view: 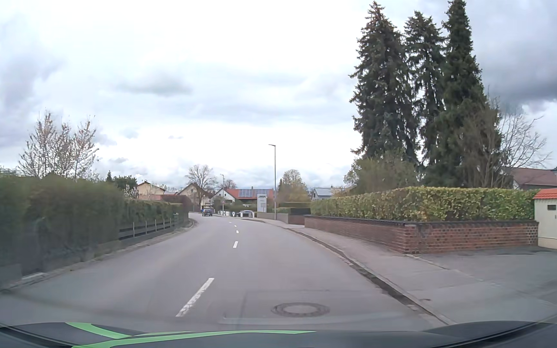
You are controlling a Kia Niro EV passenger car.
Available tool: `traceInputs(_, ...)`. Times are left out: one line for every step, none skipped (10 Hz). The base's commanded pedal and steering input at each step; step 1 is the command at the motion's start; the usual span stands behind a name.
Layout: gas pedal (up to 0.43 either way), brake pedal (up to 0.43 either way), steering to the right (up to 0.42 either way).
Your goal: Follow the waypoints while adhering to traffic rules and regulations
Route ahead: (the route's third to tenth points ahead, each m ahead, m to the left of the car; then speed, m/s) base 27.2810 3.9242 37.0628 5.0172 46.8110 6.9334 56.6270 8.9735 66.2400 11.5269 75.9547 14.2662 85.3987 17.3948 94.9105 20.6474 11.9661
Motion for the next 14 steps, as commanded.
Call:
traceInputs(0.138, 0.0, -0.017)
traceInputs(0.138, 0.0, -0.018)
traceInputs(0.13, 0.0, -0.018)
traceInputs(0.13, 0.0, -0.018)
traceInputs(0.098, 0.0, -0.018)
traceInputs(0.098, 0.0, -0.016)
traceInputs(0.098, 0.0, -0.016)
traceInputs(0.098, 0.0, -0.016)
traceInputs(0.098, 0.0, -0.016)
traceInputs(0.098, 0.0, -0.016)
traceInputs(0.098, 0.0, -0.016)
traceInputs(0.098, 0.0, -0.016)
traceInputs(0.098, 0.0, -0.016)
traceInputs(0.098, 0.0, -0.017)
